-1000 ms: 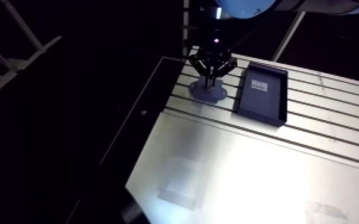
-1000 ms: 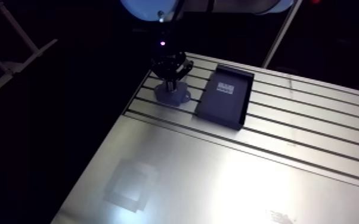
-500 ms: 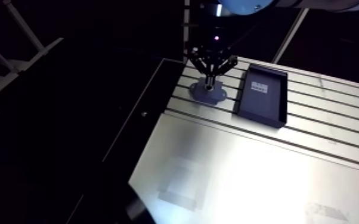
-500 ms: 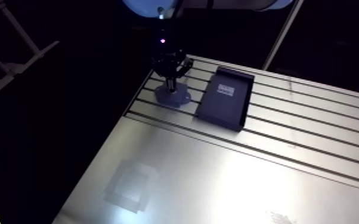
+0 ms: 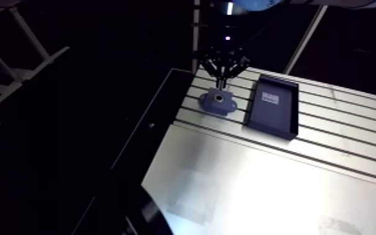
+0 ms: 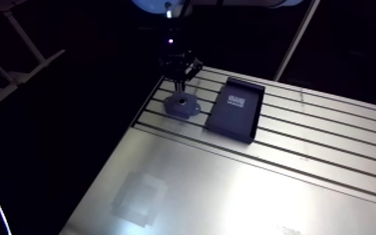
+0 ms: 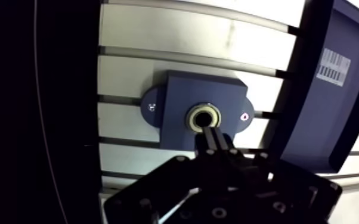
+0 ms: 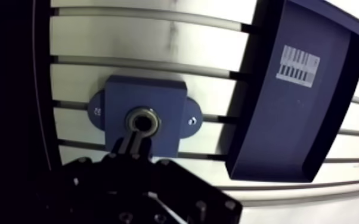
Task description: Pick up the bearing and press it into the housing until flush.
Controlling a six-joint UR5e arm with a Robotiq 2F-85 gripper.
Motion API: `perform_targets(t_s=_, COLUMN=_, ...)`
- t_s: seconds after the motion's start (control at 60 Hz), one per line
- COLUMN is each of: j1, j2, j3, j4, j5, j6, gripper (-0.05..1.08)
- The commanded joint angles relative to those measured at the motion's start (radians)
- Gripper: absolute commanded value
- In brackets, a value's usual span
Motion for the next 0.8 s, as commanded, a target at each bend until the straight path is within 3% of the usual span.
perform_targets(t_s=0.017, j1=0.000, j2=-0.026, j3=-0.014, j4=0.052, j5=-0.028, j6=0.000, gripper=0.28)
perform_targets(t_s=0.033, j1=0.000, j2=-0.026, j3=-0.014, j4=0.052, j5=-0.028, j6=0.000, gripper=0.28)
perform_targets(t_s=0.05, j1=0.000, j2=-0.029, j3=-0.017, j4=0.063, j5=-0.039, j6=0.000, gripper=0.16)
perform_targets(t_s=0.067, j1=0.000, j2=-0.029, j3=-0.017, j4=0.063, j5=-0.039, j6=0.000, gripper=0.16)
perform_targets(t_s=0.083, j1=-0.001, j2=-0.033, j3=-0.019, j4=0.075, j5=-0.048, j6=0.000, gripper=0.09)
perform_targets(t_s=0.15, j1=-0.001, j2=-0.041, j3=-0.024, j4=0.095, j5=-0.057, j6=-0.003, gripper=0.02)
perform_targets(t_s=0.433, j1=-0.041, j2=-0.112, j3=-0.031, j4=0.167, j5=-0.048, j6=-0.068, gripper=0.01)
perform_targets(t_s=0.633, j1=-0.112, j2=-0.186, j3=-0.043, j4=0.251, j5=-0.023, j6=-0.073, gripper=0.01)
perform_targets(t_s=0.8, j1=-0.153, j2=-0.226, j3=-0.046, j4=0.291, j5=-0.012, j6=-0.100, gripper=0.01)
